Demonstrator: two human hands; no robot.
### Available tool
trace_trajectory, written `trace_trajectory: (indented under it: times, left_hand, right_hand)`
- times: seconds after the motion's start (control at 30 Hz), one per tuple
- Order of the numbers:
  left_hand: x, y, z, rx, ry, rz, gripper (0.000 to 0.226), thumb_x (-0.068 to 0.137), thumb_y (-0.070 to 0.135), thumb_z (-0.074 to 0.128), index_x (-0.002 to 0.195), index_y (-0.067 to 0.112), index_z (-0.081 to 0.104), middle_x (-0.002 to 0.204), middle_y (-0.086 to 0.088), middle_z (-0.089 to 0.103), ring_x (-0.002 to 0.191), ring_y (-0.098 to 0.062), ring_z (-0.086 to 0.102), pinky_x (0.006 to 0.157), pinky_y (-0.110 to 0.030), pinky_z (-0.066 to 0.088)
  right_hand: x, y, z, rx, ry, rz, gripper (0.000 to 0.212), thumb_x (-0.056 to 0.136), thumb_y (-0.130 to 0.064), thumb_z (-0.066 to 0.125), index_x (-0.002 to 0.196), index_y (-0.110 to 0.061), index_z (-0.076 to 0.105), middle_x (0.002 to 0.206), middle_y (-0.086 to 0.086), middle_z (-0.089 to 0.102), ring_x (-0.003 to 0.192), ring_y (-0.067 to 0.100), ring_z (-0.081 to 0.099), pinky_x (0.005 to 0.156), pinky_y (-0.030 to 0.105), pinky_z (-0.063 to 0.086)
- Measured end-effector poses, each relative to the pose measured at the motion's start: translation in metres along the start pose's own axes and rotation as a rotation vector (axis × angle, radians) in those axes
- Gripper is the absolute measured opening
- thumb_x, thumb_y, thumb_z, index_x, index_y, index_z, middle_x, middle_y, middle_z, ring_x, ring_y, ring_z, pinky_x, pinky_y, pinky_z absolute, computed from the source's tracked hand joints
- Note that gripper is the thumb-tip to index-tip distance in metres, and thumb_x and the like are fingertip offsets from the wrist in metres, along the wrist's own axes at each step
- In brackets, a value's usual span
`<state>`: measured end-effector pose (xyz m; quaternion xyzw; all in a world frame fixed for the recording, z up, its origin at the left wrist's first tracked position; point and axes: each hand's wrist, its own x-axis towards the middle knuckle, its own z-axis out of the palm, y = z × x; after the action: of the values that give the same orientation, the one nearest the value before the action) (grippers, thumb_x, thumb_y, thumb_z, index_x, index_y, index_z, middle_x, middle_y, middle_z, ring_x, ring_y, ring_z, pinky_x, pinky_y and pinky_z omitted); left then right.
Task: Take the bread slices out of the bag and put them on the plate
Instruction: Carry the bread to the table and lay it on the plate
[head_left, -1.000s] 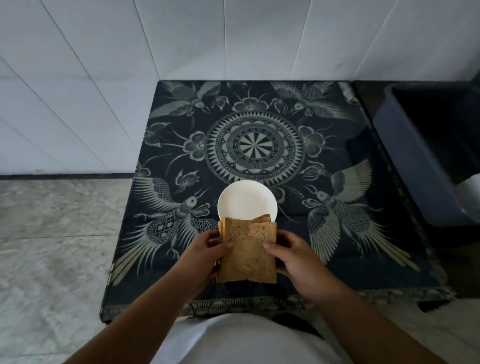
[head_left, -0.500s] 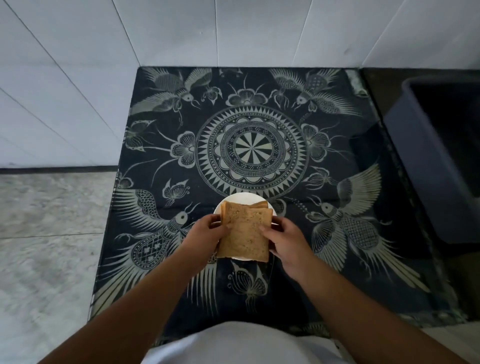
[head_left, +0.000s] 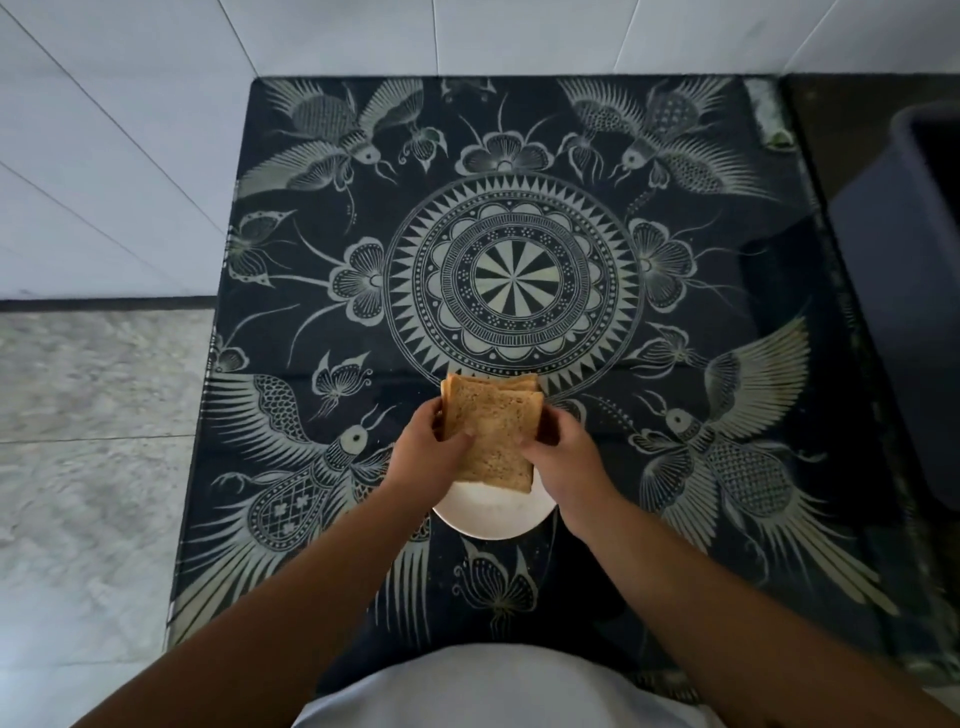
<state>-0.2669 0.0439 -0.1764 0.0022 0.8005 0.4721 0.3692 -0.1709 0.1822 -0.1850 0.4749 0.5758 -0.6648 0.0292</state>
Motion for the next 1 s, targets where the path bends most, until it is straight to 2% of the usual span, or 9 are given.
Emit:
trace_trajectory:
  times: [0.13, 0.17, 0.27, 0.3, 0.4, 0.7, 0.8, 0.9, 1.0]
  left_hand:
    - [-0.004, -0.005, 0.004, 0.042, -0.024, 0.040, 0.043, 0.089, 0.021, 0.065, 0.128, 0.029, 0.048, 0.106, 0.016, 0.062, 0.098, -0.008, 0.063, 0.070, -0.021, 0.051]
    - [-0.006, -0.006, 0.005, 0.048, -0.015, 0.048, 0.045, 0.089, 0.022, 0.066, 0.129, 0.028, 0.046, 0.111, 0.013, 0.061, 0.101, -0.009, 0.062, 0.071, -0.021, 0.052]
    - [-0.011, -0.010, 0.008, 0.071, 0.017, 0.052, 0.064, 0.086, 0.025, 0.067, 0.142, 0.019, 0.038, 0.132, -0.001, 0.051, 0.117, -0.018, 0.053, 0.094, -0.040, 0.052]
    - [-0.013, -0.010, 0.008, 0.078, 0.018, 0.049, 0.066, 0.085, 0.026, 0.067, 0.144, 0.019, 0.037, 0.134, -0.004, 0.048, 0.118, -0.019, 0.052, 0.096, -0.039, 0.051]
    - [-0.016, -0.011, 0.007, 0.080, 0.005, 0.059, 0.066, 0.083, 0.025, 0.068, 0.142, 0.020, 0.040, 0.131, -0.004, 0.046, 0.107, -0.013, 0.053, 0.080, -0.022, 0.047]
    - [-0.034, -0.021, 0.005, 0.020, -0.100, 0.088, 0.061, 0.086, 0.022, 0.068, 0.141, 0.019, 0.043, 0.131, -0.005, 0.055, 0.119, -0.020, 0.054, 0.101, -0.046, 0.049]
    - [-0.037, -0.028, 0.005, -0.004, -0.098, 0.094, 0.055, 0.087, 0.019, 0.068, 0.137, 0.019, 0.045, 0.124, 0.004, 0.058, 0.115, -0.010, 0.056, 0.093, -0.029, 0.050]
    - [-0.040, -0.029, 0.005, 0.014, -0.097, 0.106, 0.053, 0.087, 0.021, 0.068, 0.132, 0.033, 0.043, 0.118, 0.019, 0.056, 0.110, 0.003, 0.055, 0.079, -0.009, 0.044]
    - [-0.043, -0.029, 0.004, 0.090, -0.071, 0.130, 0.067, 0.087, 0.024, 0.069, 0.145, 0.022, 0.036, 0.130, 0.009, 0.045, 0.118, -0.007, 0.044, 0.091, -0.021, 0.038]
  right_hand:
    - [-0.011, 0.004, -0.002, 0.008, -0.044, -0.060, 0.053, 0.084, -0.013, 0.073, 0.131, -0.026, 0.054, 0.117, -0.006, 0.067, 0.106, 0.009, 0.064, 0.084, 0.032, 0.057]
    - [-0.013, 0.005, -0.001, -0.008, -0.039, -0.075, 0.052, 0.084, -0.012, 0.072, 0.130, -0.027, 0.054, 0.120, -0.005, 0.065, 0.106, 0.008, 0.063, 0.083, 0.030, 0.056]
    - [-0.017, 0.008, 0.003, -0.107, 0.016, -0.116, 0.060, 0.084, -0.012, 0.072, 0.138, -0.024, 0.049, 0.129, 0.001, 0.054, 0.114, 0.013, 0.057, 0.086, 0.029, 0.053]
    - [-0.018, 0.008, 0.004, -0.128, 0.025, -0.119, 0.062, 0.084, -0.014, 0.072, 0.140, -0.024, 0.047, 0.130, 0.001, 0.053, 0.114, 0.014, 0.056, 0.085, 0.028, 0.052]
    - [-0.019, 0.008, 0.007, -0.134, 0.033, -0.114, 0.063, 0.083, -0.018, 0.072, 0.140, -0.028, 0.048, 0.129, 0.002, 0.055, 0.112, 0.014, 0.056, 0.087, 0.032, 0.054]
    - [-0.030, 0.021, 0.003, -0.234, 0.065, -0.106, 0.055, 0.080, -0.022, 0.075, 0.131, -0.022, 0.054, 0.124, 0.004, 0.057, 0.107, 0.016, 0.059, 0.091, 0.044, 0.055]
    - [-0.029, 0.023, 0.000, -0.261, 0.039, -0.098, 0.051, 0.081, -0.019, 0.072, 0.129, -0.024, 0.056, 0.124, 0.005, 0.057, 0.107, 0.017, 0.059, 0.093, 0.045, 0.054]
    - [-0.027, 0.023, 0.000, -0.282, 0.033, -0.087, 0.056, 0.081, -0.019, 0.071, 0.134, -0.022, 0.052, 0.129, 0.005, 0.053, 0.112, 0.019, 0.056, 0.096, 0.046, 0.052]
    - [-0.029, 0.026, 0.002, -0.334, 0.094, -0.087, 0.070, 0.081, -0.023, 0.070, 0.145, -0.023, 0.041, 0.135, 0.003, 0.039, 0.118, 0.018, 0.048, 0.096, 0.039, 0.047]
